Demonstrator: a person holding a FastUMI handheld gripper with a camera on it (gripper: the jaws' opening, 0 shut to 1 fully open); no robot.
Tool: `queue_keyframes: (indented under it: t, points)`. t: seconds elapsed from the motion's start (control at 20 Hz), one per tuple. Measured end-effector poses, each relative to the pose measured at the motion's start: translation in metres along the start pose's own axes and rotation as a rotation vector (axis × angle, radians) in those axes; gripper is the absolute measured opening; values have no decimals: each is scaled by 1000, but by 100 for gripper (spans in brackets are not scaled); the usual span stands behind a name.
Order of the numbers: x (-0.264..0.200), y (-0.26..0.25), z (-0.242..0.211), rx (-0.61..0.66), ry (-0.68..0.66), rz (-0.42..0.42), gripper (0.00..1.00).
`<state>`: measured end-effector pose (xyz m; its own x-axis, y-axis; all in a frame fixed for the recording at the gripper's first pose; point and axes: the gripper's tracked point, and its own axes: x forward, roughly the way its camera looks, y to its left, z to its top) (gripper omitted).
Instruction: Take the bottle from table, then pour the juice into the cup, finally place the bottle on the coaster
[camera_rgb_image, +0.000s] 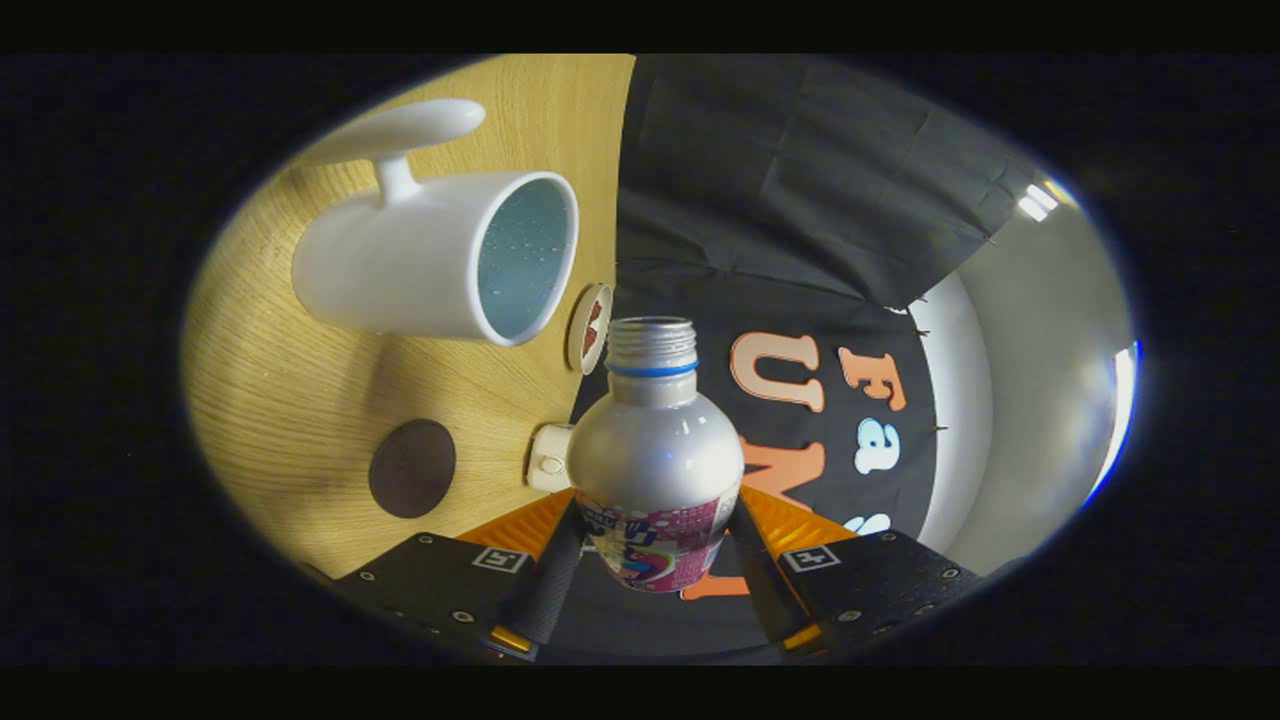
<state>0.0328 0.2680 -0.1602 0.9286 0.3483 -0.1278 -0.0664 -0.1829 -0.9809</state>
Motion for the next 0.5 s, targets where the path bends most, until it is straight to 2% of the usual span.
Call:
queue_keyframes:
  t: [0.5]
  points:
    - [0, -7, 1, -42, -10, -14, 77]
